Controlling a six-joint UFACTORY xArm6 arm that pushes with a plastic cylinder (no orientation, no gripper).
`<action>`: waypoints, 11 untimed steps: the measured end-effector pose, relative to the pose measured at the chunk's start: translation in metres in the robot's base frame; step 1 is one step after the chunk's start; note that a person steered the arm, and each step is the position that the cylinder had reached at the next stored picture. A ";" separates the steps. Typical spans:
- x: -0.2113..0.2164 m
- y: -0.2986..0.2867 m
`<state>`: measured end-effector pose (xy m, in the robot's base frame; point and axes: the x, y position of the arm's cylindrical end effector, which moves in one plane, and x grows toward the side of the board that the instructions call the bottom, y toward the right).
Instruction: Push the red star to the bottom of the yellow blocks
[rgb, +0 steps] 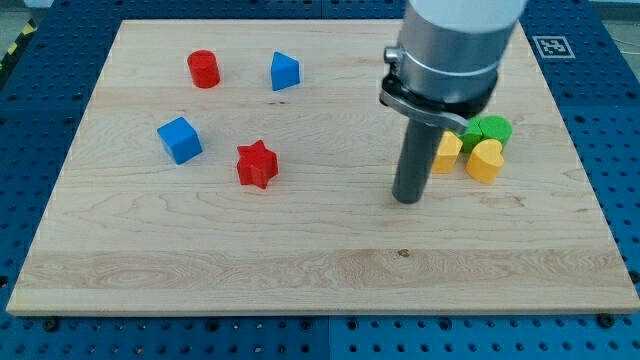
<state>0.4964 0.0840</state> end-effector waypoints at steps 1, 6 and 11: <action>-0.016 -0.020; -0.064 -0.198; -0.029 -0.161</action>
<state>0.4670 -0.0766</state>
